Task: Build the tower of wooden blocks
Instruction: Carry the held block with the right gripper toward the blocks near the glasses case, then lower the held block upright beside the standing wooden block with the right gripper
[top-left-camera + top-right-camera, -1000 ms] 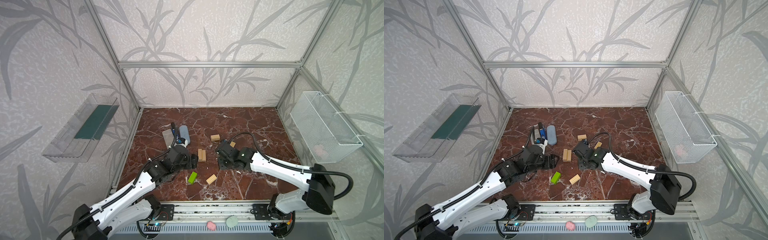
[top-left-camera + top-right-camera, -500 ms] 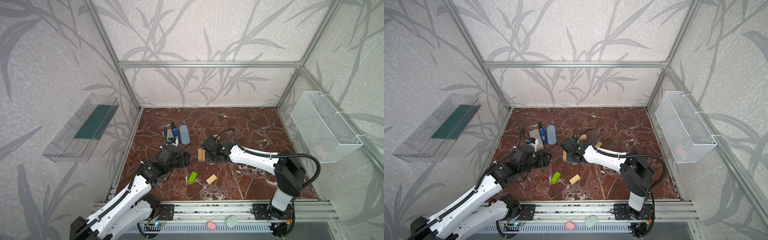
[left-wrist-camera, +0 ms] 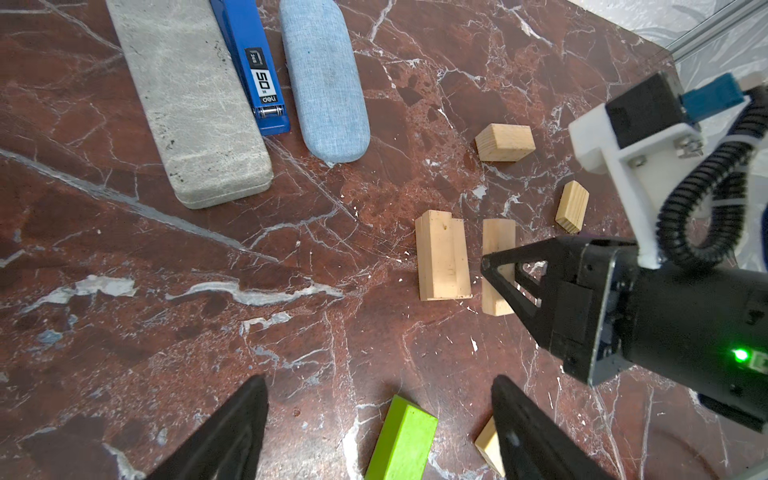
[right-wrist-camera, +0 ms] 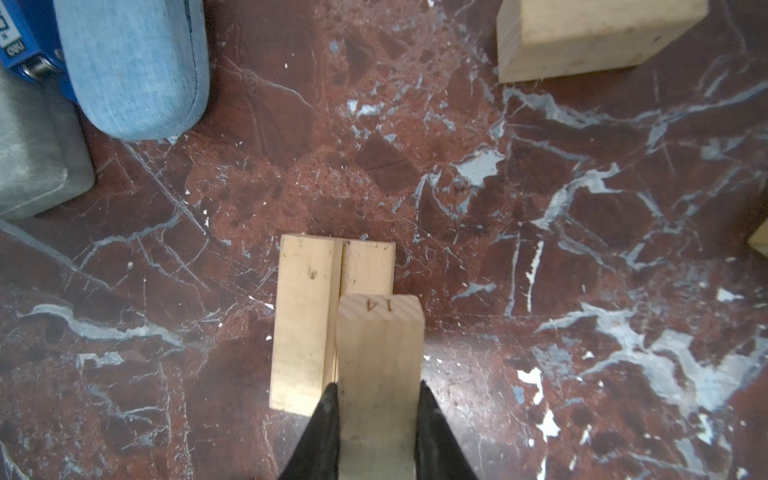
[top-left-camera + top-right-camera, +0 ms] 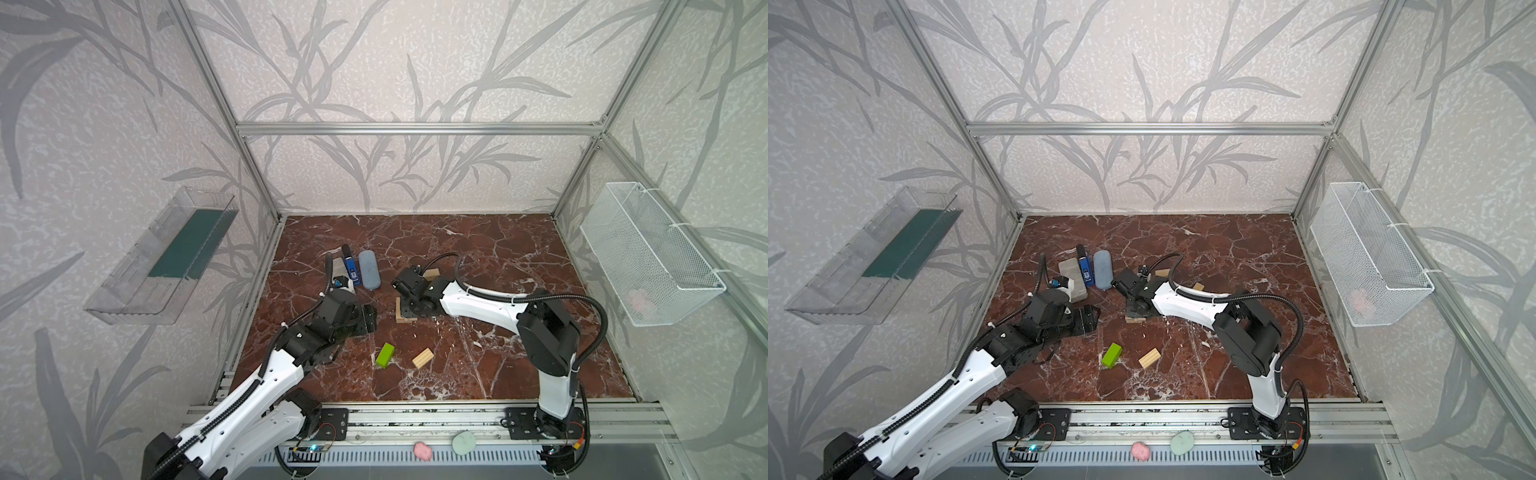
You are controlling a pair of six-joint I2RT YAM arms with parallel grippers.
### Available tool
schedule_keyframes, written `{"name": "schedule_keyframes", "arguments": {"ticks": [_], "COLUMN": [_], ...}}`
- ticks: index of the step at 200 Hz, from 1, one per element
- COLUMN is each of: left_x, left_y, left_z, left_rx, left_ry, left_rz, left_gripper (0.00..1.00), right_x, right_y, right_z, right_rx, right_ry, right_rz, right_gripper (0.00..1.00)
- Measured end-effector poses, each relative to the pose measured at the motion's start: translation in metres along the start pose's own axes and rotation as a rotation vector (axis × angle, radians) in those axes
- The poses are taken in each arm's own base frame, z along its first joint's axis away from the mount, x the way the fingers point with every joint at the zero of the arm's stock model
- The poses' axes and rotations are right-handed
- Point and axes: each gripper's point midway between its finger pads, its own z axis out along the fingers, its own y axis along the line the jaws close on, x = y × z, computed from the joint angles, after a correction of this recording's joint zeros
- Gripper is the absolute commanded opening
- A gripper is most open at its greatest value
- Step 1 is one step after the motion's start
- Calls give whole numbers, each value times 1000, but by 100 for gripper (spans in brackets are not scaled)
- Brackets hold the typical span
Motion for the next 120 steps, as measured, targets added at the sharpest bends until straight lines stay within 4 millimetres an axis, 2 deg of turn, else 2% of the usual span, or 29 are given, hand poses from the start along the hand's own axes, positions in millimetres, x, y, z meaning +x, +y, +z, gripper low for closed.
{"name": "schedule_keyframes", "arguments": {"ticks": [120], "left_x": [-2], "left_y": [6], "left_z": [-1], "left_rx": [-21], "left_ry": [-16], "left_rz": [-5], "left_gripper": [84], "right_x": [-1], "right_y": [-3], "right_z": [19], "right_rx": [13], "right_ry": [38], "right_rz": [22], "right_gripper": [14]}}
